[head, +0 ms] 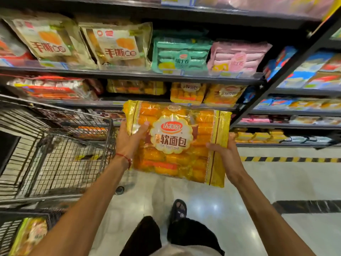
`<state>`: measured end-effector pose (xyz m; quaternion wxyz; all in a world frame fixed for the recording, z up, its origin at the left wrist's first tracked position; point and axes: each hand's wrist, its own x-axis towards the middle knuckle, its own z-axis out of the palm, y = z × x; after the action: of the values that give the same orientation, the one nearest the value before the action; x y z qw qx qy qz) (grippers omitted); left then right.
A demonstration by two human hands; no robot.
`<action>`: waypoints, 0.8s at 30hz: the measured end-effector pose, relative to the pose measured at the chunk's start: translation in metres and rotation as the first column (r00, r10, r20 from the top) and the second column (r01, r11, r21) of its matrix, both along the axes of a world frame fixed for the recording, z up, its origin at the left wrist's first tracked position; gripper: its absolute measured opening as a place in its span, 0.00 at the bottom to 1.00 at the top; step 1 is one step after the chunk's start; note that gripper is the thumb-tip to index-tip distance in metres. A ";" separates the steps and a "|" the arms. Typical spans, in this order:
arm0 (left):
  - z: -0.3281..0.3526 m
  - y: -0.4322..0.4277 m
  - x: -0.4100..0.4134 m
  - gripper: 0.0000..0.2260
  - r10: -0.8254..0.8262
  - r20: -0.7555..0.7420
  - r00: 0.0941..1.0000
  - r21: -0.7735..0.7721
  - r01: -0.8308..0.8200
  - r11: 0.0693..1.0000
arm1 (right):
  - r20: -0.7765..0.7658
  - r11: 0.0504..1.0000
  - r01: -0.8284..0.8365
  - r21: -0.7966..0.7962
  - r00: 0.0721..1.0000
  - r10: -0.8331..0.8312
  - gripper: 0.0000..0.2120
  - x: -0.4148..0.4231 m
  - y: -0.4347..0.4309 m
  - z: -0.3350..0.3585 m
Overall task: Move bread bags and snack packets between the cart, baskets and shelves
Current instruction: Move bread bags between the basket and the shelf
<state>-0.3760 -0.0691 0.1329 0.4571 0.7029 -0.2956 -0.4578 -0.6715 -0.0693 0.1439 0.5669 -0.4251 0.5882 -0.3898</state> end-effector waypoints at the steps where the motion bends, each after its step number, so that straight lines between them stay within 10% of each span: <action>1: -0.004 -0.002 -0.002 0.29 0.033 -0.006 0.999 -0.001 -0.033 0.999 | 0.005 1.000 -0.015 0.016 1.000 0.015 0.23 -0.003 -0.010 -0.005; 12: -0.112 -0.071 0.001 0.26 0.166 -0.011 0.986 -0.020 -0.166 0.986 | 0.015 0.997 0.016 0.079 1.000 -0.017 0.13 0.022 -0.124 -0.110; 24: -0.332 -0.170 0.035 0.24 0.238 -0.019 0.971 -0.340 -0.230 0.912 | 0.248 0.976 0.175 -0.133 0.959 -0.138 0.57 0.057 -0.228 -0.360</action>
<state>-0.3405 -0.2388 -0.1994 0.6196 0.6490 -0.2891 -0.3336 -0.6141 -0.2974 -0.2166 0.5662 -0.3698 0.5163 -0.5255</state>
